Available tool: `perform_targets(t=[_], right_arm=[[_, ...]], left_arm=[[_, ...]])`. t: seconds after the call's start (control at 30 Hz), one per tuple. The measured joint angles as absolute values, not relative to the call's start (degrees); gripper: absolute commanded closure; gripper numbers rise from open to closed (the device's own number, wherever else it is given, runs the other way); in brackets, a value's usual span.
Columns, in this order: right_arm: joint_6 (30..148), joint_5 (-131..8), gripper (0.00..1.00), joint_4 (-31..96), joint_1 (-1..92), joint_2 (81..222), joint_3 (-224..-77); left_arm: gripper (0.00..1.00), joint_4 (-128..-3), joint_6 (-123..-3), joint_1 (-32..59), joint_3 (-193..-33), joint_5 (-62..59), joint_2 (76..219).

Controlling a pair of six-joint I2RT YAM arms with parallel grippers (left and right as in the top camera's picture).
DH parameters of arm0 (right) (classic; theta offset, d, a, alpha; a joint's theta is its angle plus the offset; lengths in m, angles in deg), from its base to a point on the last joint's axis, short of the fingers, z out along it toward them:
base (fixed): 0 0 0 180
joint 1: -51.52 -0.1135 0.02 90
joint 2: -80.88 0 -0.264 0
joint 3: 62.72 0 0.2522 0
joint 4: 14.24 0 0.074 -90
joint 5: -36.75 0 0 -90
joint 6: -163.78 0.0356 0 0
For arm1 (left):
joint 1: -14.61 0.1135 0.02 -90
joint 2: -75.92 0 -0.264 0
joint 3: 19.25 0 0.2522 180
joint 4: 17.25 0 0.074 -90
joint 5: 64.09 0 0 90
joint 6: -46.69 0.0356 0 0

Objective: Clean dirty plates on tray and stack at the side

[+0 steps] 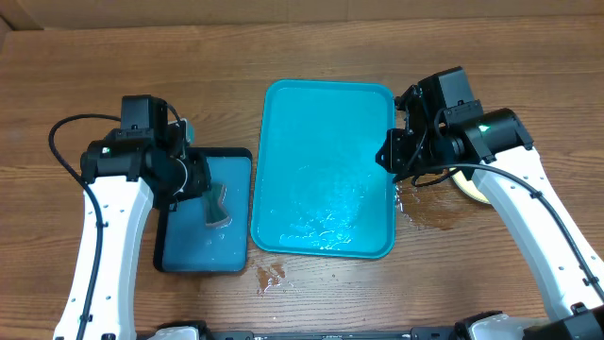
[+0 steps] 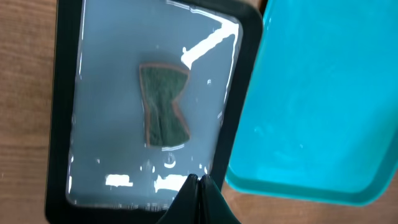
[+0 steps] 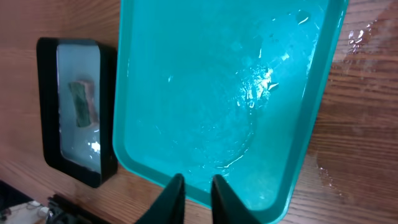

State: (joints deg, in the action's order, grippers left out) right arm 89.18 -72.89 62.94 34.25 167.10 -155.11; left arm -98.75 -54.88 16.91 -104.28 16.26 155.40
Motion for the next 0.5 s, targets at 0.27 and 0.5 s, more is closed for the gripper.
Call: perform_targets(t=[0.27, 0.5], right_arm=[[88.22, -71.88, 0.43, 58.22, 34.22, 164.21, -155.25], [87.26, -68.84, 0.00, 53.78, 34.22, 148.54, -159.84]], left_arm=[[0.96, -101.07, -54.86, 16.91, -109.24, 18.14, 143.54], [0.00, -101.77, -53.40, 16.91, -117.09, 22.66, 129.42]])
